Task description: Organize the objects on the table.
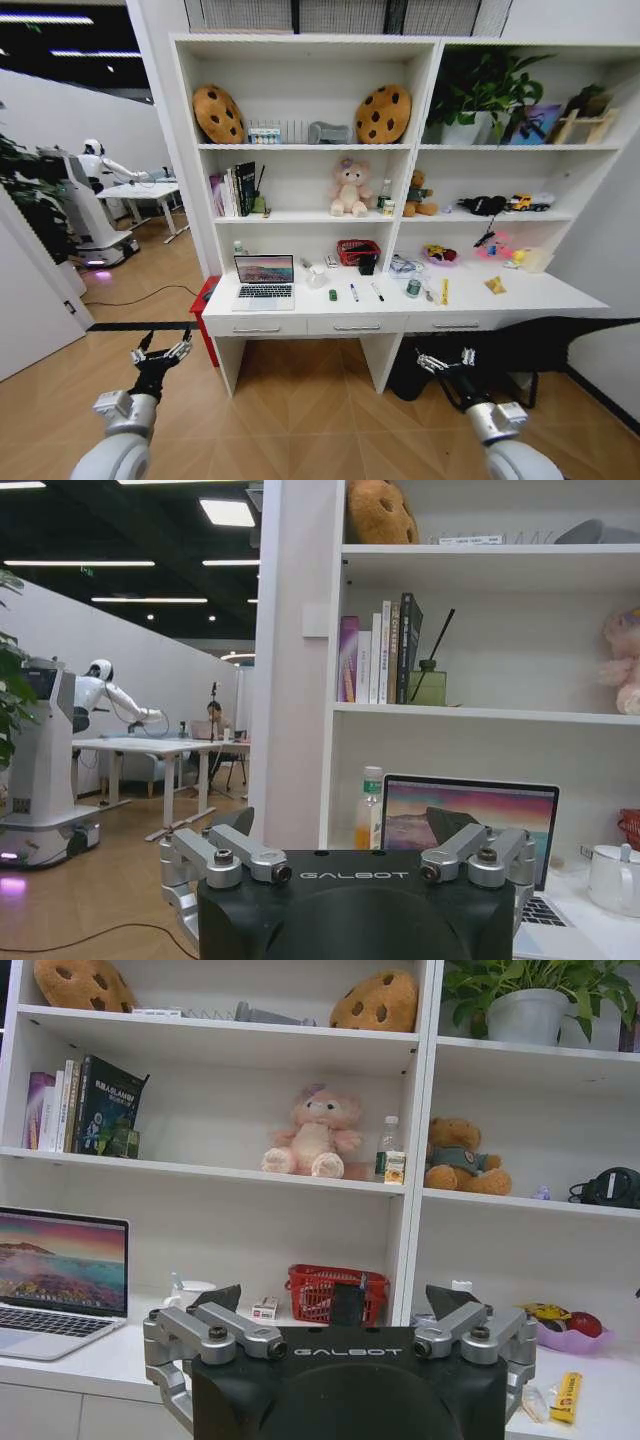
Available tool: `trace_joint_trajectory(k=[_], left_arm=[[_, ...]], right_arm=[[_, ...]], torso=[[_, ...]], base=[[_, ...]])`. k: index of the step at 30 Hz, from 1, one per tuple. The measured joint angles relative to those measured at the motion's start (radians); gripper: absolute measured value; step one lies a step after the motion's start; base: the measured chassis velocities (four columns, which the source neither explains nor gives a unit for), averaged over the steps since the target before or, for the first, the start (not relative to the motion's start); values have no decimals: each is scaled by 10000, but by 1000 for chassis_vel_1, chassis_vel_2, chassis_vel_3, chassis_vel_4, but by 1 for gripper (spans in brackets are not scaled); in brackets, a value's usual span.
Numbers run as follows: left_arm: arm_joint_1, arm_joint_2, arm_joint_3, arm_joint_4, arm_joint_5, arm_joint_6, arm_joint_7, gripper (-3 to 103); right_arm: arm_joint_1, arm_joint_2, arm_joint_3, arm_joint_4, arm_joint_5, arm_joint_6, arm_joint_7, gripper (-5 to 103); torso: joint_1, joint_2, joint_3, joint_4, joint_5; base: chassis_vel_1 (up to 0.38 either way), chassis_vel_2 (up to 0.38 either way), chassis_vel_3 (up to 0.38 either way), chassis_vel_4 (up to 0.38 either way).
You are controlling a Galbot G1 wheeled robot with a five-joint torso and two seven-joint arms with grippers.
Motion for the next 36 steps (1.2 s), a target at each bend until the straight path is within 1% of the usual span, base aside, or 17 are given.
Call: trace_joint_trajectory(k=[2,8,20,25,36], left_arm=[[0,69,0,7,-4,0,-12,98],[8,125,12,7,-26,0,-35,100],[64,97,5,-24,-61,35,-35,100],[65,74,25,-60,-71,79,-37,100],[84,125,31,-110,-60,103,-68,100]], right_arm=[[7,7,2,-9,19,-1,0,100],[5,9,8,-25,37,-8,0,100],[28,14,-5,-16,34,-27,0,100],[-34,20,-17,143,246,-134,26,100],[-63,-9,4,179,220,-152,24,100]], torso=[[0,0,0,0,0],[0,0,0,0,0],[0,0,0,0,0],[0,0,0,0,-1],[0,0,0,0,0]], base=[[0,0,0,0],[0,0,0,0],[0,0,0,0],[0,0,0,0],[0,0,0,0]])
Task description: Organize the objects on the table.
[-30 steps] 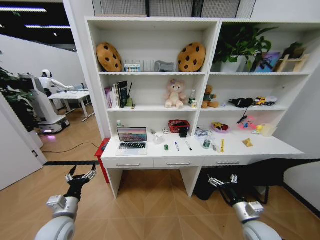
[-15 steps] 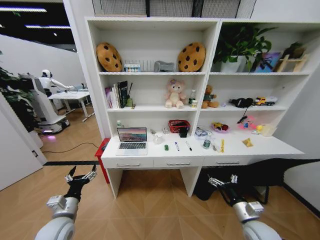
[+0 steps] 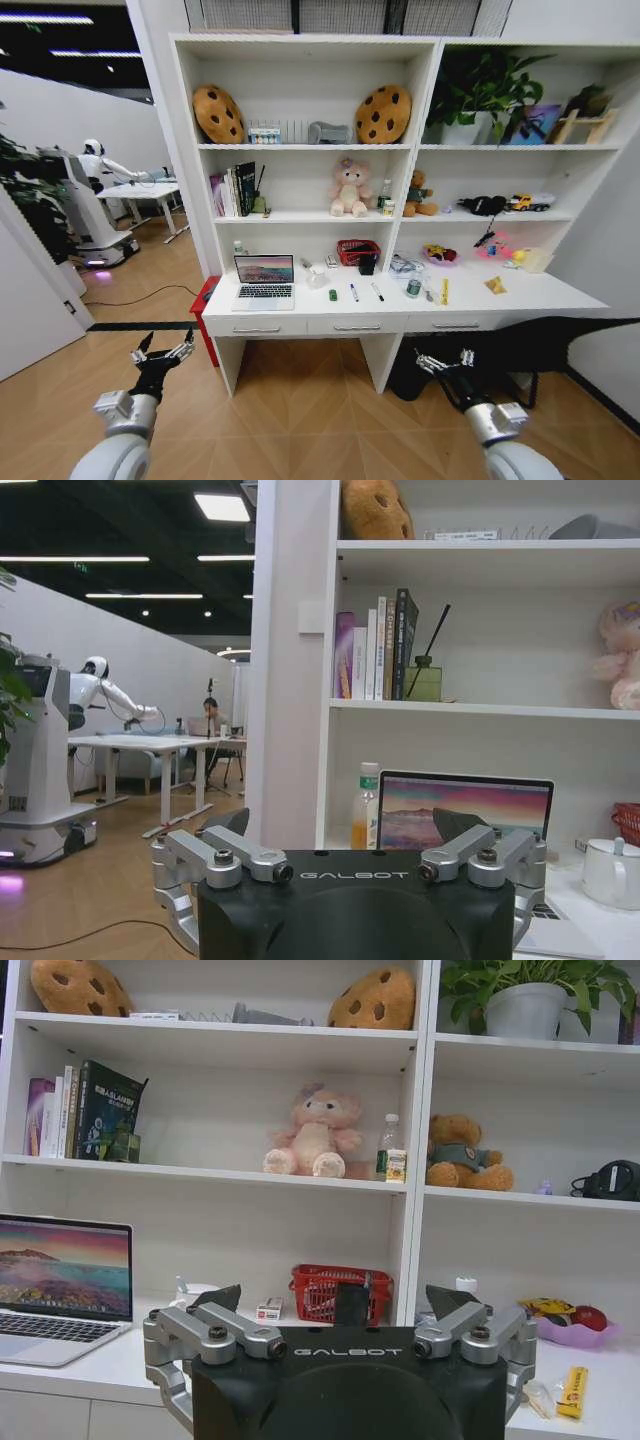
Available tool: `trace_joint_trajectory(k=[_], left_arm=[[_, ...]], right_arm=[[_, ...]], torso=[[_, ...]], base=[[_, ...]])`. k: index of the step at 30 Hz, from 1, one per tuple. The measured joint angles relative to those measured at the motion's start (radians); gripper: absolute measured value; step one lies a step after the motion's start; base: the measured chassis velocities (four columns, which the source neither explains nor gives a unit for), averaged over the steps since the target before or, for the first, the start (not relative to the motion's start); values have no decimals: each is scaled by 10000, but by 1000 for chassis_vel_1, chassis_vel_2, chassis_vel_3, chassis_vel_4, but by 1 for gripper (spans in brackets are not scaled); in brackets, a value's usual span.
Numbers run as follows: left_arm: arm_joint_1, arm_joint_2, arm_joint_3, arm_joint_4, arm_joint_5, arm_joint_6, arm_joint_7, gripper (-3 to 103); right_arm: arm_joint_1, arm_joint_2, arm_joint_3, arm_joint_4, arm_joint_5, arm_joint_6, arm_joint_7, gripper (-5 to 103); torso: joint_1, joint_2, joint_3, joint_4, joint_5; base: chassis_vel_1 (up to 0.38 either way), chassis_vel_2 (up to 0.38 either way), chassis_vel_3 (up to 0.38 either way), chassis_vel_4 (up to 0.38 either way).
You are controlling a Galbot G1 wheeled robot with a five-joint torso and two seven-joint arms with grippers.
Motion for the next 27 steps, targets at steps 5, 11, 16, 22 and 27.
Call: trace_joint_trajectory(k=[5,11,16,22,27], left_arm=[[-16,27,41,-10,-4,-53,-47,100],[-24,53,69,-14,-3,-80,-88,100],[-51,58,72,-20,39,-80,-139,100],[-28,35,72,-20,108,-73,-144,100],[-8,-13,94,-21,169,-74,-137,100]], right_arm=[[-31,5,10,17,-18,-1,0,100],[-40,49,15,-3,-48,-1,0,100],[-20,99,15,-35,-77,3,1,100],[-7,117,13,-107,-86,14,1,100],[-2,118,10,-122,-87,22,1,100]], torso=[[-1,1,0,-1,0],[-3,2,-1,-1,-1],[-1,1,0,0,-1],[3,-2,2,1,0],[1,-1,0,1,-3]], base=[[0,0,0,0],[-71,68,85,-76],[-208,182,199,-191],[-191,192,209,-196],[-169,171,162,-181]])
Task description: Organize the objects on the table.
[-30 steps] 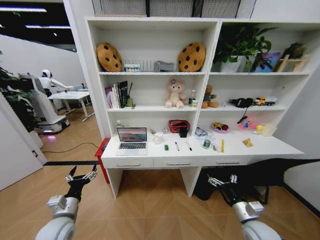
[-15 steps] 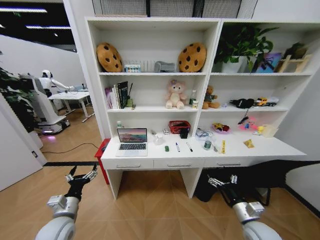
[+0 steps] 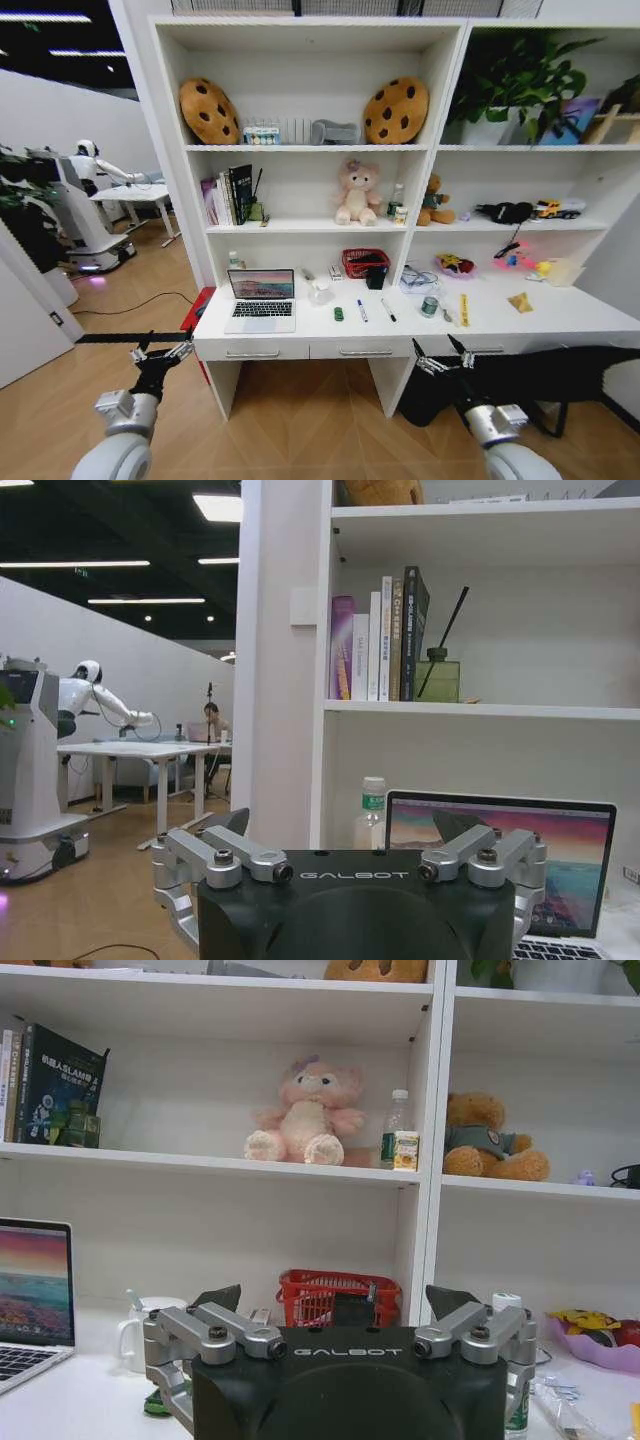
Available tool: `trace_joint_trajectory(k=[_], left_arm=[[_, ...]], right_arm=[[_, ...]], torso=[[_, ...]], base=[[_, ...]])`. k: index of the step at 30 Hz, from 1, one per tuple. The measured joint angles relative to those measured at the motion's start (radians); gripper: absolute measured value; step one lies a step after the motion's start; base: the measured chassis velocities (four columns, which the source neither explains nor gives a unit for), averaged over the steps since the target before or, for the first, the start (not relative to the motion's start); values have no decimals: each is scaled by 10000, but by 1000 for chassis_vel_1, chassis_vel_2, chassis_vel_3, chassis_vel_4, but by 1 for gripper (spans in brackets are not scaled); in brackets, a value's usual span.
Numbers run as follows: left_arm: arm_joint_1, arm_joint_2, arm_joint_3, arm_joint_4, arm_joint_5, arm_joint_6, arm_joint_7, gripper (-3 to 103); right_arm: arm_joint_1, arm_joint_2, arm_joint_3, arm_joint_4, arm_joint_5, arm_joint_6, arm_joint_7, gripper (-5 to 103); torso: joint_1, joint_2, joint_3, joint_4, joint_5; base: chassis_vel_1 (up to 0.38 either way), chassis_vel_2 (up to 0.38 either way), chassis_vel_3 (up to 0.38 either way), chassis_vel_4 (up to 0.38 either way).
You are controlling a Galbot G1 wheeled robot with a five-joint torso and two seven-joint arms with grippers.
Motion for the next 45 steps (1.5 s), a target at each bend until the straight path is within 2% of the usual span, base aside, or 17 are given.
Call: trace_joint_trajectory(k=[7,14,17,19,22,23,25,26,29,31,34,37,38,41,43,45], left_arm=[[0,-10,15,0,24,0,3,100],[-17,-34,53,26,46,0,30,100],[-14,-41,60,25,51,1,41,100],[-15,-32,65,34,52,2,41,100],[-20,-19,78,36,52,3,41,100],[-21,-21,103,44,52,5,43,100],[-21,-30,116,47,55,5,45,100],[-21,-50,132,46,62,5,46,100],[-21,-69,147,56,67,6,51,100],[-30,-75,151,72,80,6,52,100],[-40,-74,152,74,81,10,53,100],[-47,-59,147,75,83,18,46,100],[-47,-43,145,75,91,20,47,100],[-36,29,143,45,148,29,89,103],[11,224,181,9,206,87,162,94],[23,275,188,1,215,103,176,94]], right_arm=[[7,-13,-2,-3,5,4,4,100],[-17,41,-11,-31,-44,13,5,100],[-23,55,-22,-44,-62,18,4,100],[-19,54,-23,-46,-64,20,4,100],[-11,49,-24,-48,-64,20,4,100],[-5,48,-23,-62,-63,20,4,100],[-4,47,-23,-71,-63,20,5,100],[-5,48,-23,-83,-63,21,6,100],[-19,49,-23,-84,-63,23,7,100],[-25,50,-23,-84,-63,26,7,100],[-24,51,-21,-83,-65,25,11,100],[-30,77,-31,-70,-104,26,64,100],[-43,103,-52,-48,-106,28,99,100],[-80,170,-94,-18,-105,49,128,100],[-149,250,-136,-8,-163,88,133,100],[-163,264,-140,-7,-179,94,133,100]], torso=[[0,0,0,1,9],[1,0,0,-2,0],[1,0,1,1,10],[0,1,-1,0,-2],[-1,1,-1,-1,9],[0,1,-1,-2,-3],[-1,1,-1,-2,-2],[-1,1,0,1,12],[0,1,0,0,-2],[-2,2,-1,-1,10],[-1,1,-1,-3,-5],[0,0,0,1,8],[-1,1,-1,2,-6],[2,0,0,-1,6],[14,-5,4,-1,-1],[13,-5,4,-1,-1]], base=[[-171,175,174,-181],[-207,199,196,-200],[-198,218,223,-212],[-198,201,192,-202],[-196,179,194,-203],[-205,184,203,-201],[-205,190,207,-201],[-187,190,203,-188],[-199,208,211,-186],[-217,202,189,-225],[-206,192,198,-210],[-199,224,215,-216],[-217,237,215,-204],[-209,192,200,-201],[-138,122,130,-126],[-111,107,89,-71]])
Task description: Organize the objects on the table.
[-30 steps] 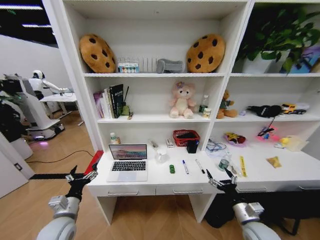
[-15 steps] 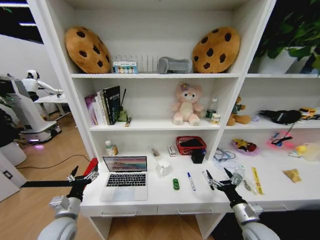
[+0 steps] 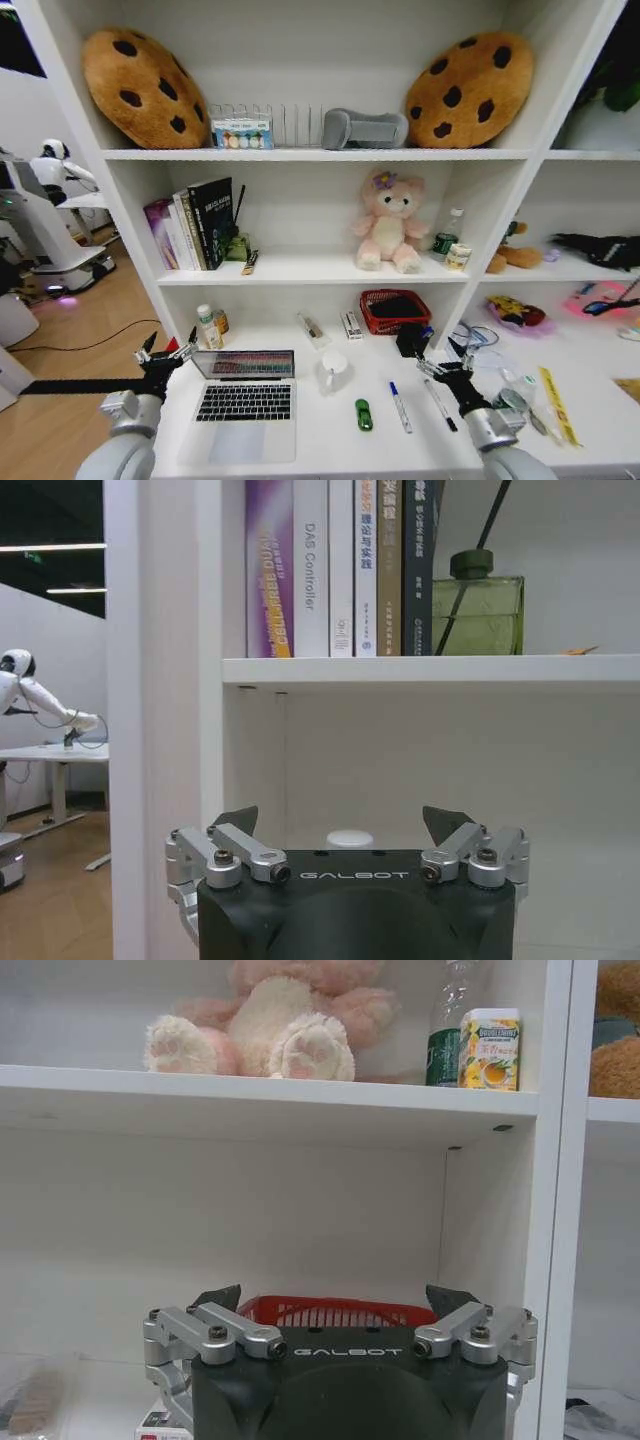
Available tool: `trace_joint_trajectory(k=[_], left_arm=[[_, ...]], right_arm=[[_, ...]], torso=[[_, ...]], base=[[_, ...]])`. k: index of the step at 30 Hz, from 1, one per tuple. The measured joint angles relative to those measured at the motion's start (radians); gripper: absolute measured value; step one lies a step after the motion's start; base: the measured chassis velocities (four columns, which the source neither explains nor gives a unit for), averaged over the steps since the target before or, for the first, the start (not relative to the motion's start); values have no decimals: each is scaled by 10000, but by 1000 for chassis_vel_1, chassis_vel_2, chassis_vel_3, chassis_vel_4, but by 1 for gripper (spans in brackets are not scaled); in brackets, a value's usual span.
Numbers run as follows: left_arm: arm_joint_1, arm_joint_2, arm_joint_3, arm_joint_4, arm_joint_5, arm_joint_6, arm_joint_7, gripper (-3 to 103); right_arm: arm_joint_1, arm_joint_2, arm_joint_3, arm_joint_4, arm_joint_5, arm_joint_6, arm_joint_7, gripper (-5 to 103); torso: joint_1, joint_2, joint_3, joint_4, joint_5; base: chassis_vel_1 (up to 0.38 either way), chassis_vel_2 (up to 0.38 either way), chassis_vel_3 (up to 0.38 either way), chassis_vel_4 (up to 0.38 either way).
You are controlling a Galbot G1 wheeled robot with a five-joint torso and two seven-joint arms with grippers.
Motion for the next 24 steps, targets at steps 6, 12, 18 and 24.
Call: trace_joint_trajectory(k=[6,12,18,24], left_arm=[[258,1482,-63,-188,-152,250,204,68],[708,3309,-221,-262,-432,342,379,52],[1063,6527,-188,-211,-966,427,676,24],[782,8870,-18,65,-1763,494,872,3]], right_arm=[[-175,258,-18,-73,-217,151,13,100],[-267,497,-47,-175,-309,265,23,100],[-348,850,-150,-356,-408,452,24,100],[-438,1006,-148,-464,-399,600,24,100]], torso=[[-23,9,-7,0,7],[-24,11,-7,1,4],[-13,6,-3,2,1],[-13,5,-3,-1,3]], base=[[-11,16,-3,2],[24,-42,-33,26],[0,0,0,0],[0,0,0,0]])
